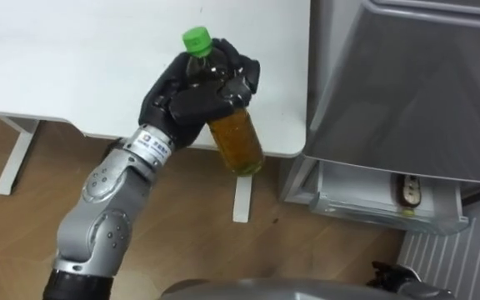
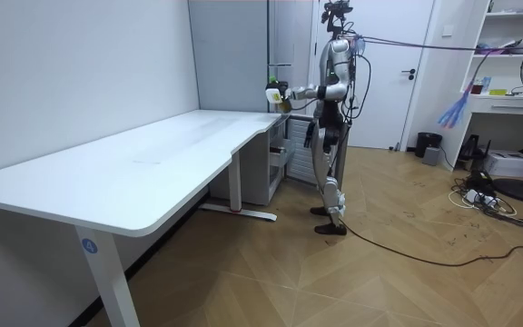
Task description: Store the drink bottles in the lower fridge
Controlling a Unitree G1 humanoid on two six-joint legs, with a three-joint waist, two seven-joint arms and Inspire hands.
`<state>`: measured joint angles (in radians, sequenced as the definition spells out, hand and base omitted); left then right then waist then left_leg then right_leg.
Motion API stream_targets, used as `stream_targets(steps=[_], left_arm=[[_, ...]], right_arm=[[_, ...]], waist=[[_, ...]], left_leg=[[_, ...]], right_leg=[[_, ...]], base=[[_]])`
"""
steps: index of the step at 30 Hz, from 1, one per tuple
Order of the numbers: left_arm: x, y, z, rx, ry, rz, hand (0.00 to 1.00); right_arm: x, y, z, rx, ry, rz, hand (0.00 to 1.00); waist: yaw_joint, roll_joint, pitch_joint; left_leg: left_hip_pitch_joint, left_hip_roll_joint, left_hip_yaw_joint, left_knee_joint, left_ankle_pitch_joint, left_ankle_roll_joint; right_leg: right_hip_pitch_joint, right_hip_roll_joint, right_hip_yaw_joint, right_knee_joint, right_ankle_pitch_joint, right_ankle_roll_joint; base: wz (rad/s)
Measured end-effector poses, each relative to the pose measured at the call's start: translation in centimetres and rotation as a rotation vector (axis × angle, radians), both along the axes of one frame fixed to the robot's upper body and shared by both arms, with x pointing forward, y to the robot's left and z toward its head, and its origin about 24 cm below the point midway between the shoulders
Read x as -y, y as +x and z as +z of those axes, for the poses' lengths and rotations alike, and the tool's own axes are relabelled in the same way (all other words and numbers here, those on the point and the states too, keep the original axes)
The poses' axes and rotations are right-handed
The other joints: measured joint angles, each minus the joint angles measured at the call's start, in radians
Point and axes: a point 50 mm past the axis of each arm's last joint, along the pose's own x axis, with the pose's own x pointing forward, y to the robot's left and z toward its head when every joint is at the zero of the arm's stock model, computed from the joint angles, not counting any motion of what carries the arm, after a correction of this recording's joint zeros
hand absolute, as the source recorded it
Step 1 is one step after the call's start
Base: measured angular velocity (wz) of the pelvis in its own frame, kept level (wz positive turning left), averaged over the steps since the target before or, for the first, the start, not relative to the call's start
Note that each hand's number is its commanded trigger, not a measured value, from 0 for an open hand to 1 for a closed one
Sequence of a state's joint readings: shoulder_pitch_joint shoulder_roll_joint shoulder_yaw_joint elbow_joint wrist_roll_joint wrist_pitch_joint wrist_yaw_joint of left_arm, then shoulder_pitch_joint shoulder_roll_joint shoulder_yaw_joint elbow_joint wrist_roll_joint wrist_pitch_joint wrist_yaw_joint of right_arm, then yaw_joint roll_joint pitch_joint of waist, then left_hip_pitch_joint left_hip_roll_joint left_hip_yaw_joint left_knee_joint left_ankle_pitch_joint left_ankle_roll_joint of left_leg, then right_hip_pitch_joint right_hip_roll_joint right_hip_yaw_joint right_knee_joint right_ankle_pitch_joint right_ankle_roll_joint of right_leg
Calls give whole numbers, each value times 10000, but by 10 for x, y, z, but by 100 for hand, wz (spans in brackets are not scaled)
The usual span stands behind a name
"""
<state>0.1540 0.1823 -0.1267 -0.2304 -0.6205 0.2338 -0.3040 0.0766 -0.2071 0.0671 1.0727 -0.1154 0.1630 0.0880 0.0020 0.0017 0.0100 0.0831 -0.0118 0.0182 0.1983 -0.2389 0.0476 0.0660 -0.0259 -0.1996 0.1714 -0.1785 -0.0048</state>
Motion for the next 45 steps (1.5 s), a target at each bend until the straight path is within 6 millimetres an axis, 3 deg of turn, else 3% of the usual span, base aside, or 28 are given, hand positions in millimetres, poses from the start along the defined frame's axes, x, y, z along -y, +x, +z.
stream_targets(steps=[2, 7, 12, 25, 30, 40, 45], left_arm=[[-1, -1, -4, -158, 3, -115, 100], [-4, -4, -14, -560, 82, -228, 100], [-3, -7, -22, -925, 88, -290, 100], [-7, -15, -38, -1550, 421, -529, 100], [-8, -15, -39, -1437, 1136, -722, 100], [-5, -16, -39, -1060, 1685, -940, 100], [1, -17, -40, -1033, 1847, -1175, 100]], right_arm=[[0, 9, 4, 424, 46, 117, 0], [-24, 65, 27, 3020, 1232, 574, 0], [-51, 86, 40, 4110, 2590, 1005, 0], [-72, 101, 62, 4990, 4150, 2558, 0], [-84, 99, 64, 4640, 5195, 3447, 0], [-90, 99, 74, 4327, 6391, 4873, 0], [-94, 98, 81, 4217, 6976, 5622, 0]], waist=[[-14, -5, 1], [-234, -48, -16], [-258, -89, -21], [-274, -137, -26], [-278, -166, -17], [-295, -304, 59], [-284, -376, 55]], left_leg=[[8, 1, 1, 3, 0, 0], [77, 2, 30, 29, 0, 0], [135, 1, 72, 34, 0, 1], [128, 14, 102, 36, 0, 1], [-8, 2, 63, 64, 0, 2], [-52, -1, 61, 75, 0, 3], [-35, -2, 70, 76, 0, 4]], right_leg=[[-5, -1, -7, 25, 0, 0], [22, -4, 12, 110, -1, 0], [58, -11, 45, 151, -3, 1], [32, -15, 68, 188, -1, 0], [-3, -41, -21, 184, -1, 1], [-149, -40, 85, 314, -2, 1], [-155, -46, 81, 329, -2, 2]], base=[[0], [3], [0], [-1], [6], [-2], [0]])
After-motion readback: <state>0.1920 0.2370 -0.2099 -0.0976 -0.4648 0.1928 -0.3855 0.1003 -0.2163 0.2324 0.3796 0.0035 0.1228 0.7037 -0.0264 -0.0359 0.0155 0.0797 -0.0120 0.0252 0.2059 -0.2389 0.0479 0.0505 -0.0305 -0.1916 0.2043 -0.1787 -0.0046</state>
